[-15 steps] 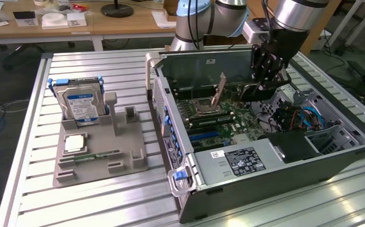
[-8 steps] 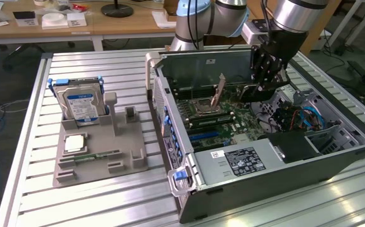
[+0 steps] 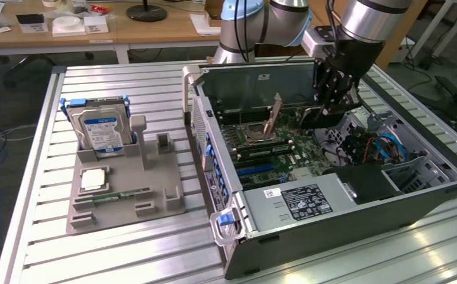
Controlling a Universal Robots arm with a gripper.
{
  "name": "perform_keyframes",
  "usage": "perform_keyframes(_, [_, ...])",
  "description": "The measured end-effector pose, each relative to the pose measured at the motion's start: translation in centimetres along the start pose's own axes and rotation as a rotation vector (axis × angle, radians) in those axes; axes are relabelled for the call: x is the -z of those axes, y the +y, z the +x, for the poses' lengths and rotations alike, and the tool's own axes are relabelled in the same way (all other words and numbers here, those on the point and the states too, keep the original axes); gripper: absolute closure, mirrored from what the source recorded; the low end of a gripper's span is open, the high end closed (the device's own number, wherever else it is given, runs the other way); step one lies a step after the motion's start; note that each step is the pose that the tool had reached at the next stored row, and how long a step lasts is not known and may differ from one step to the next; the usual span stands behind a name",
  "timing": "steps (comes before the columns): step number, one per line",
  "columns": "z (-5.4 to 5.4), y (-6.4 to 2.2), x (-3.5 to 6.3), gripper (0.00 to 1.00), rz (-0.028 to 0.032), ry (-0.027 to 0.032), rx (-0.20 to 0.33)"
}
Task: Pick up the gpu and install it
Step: 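Insert the gpu into the slot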
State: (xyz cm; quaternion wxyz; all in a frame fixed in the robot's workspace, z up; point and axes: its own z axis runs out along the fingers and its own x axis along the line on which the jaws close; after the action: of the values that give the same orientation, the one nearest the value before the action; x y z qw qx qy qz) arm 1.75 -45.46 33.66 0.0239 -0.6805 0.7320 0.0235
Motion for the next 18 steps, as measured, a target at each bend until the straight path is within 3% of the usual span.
perform_keyframes(18, [0.13,0.98,-0.86,0.73,0.0025,-0.0002,0.000])
